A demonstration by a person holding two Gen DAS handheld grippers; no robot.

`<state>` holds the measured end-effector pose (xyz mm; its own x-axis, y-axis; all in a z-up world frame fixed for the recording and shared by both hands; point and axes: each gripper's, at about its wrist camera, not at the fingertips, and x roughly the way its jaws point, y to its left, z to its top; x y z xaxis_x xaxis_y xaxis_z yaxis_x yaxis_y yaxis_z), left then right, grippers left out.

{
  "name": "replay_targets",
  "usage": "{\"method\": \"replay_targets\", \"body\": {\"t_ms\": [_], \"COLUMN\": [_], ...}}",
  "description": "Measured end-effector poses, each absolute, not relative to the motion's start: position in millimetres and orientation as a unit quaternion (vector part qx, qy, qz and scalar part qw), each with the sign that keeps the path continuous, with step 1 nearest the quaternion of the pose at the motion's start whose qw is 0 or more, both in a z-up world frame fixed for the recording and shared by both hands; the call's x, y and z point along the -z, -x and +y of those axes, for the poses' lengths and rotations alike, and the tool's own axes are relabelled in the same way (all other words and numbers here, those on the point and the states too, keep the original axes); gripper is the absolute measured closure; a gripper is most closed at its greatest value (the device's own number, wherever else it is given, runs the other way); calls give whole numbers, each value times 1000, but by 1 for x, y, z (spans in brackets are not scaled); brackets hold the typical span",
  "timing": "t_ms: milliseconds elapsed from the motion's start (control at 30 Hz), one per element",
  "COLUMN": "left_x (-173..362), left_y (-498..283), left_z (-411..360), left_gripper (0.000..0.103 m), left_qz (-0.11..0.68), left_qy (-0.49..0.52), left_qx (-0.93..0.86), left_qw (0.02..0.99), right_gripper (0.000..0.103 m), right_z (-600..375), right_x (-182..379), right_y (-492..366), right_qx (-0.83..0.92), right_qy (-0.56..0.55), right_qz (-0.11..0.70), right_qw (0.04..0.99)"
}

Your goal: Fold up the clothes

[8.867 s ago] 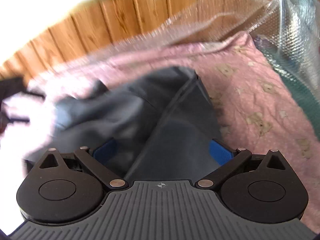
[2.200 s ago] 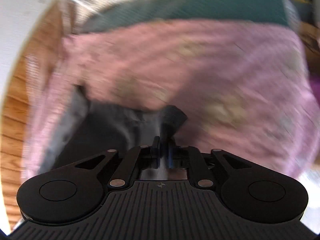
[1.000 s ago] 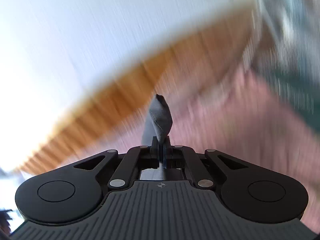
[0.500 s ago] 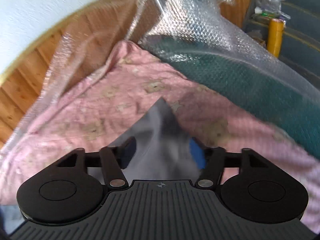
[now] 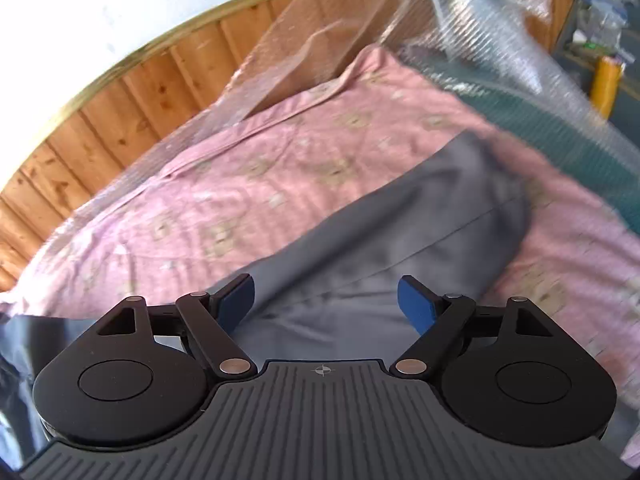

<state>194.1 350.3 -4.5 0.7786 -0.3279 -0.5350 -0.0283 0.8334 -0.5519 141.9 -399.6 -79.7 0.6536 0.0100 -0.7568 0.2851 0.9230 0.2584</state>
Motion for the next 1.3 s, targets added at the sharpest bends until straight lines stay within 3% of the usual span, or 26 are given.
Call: {"method": "replay_targets", "body": {"t_ms": [67, 100, 267, 400, 500, 733, 800, 833, 900, 933, 967, 1033, 1167, 1300], "left_x": [-41, -37, 89, 119, 116, 94, 91, 94, 99, 100, 95, 76, 30, 42], "left_y": [-129, -107, -93, -95, -101, -150, -168, -177, -189, -192, -192, -189, -180, -217], "left_z": [372, 382, 430, 427, 420, 406, 397, 386, 367, 360, 359, 364, 400, 395], "left_gripper": [79, 78, 78, 77, 72, 13, 6, 10, 66, 94, 94, 95, 95, 92], "left_qz": [237, 246, 457, 477, 472, 478, 489, 503, 528, 534, 526, 481, 352, 351], "left_qy": [277, 270, 300, 294, 285, 238, 221, 199, 156, 146, 147, 163, 282, 317], "left_qx": [79, 51, -51, -53, -44, -29, -12, -6, -4, -3, -11, -37, -76, -118], "left_qw": [928, 929, 836, 826, 833, 845, 844, 841, 835, 833, 838, 861, 889, 873], "right_gripper": [20, 20, 19, 17, 8, 2, 3, 2, 4, 20, 44, 103, 103, 103], "right_z": [-392, -389, -388, -384, -387, -418, -419, -419, -421, -423, -425, -431, -447, -494], "right_x": [84, 88, 126, 137, 124, 132, 151, 161, 183, 191, 191, 173, 105, 47], "right_y": [-145, -147, -160, -176, -198, -297, -324, -335, -350, -354, -354, -350, -339, -335], "right_qx": [79, 81, 94, 118, 122, 94, 63, 54, 50, 43, 32, 16, -3, 50], "right_qy": [-189, -193, -253, -260, -211, -77, -46, -29, -8, -9, -23, -50, -77, -137], "right_qz": [409, 412, 445, 454, 450, 493, 518, 526, 545, 556, 553, 524, 422, 302], "right_qw": [889, 887, 854, 844, 859, 861, 852, 848, 837, 830, 832, 850, 903, 942]}}
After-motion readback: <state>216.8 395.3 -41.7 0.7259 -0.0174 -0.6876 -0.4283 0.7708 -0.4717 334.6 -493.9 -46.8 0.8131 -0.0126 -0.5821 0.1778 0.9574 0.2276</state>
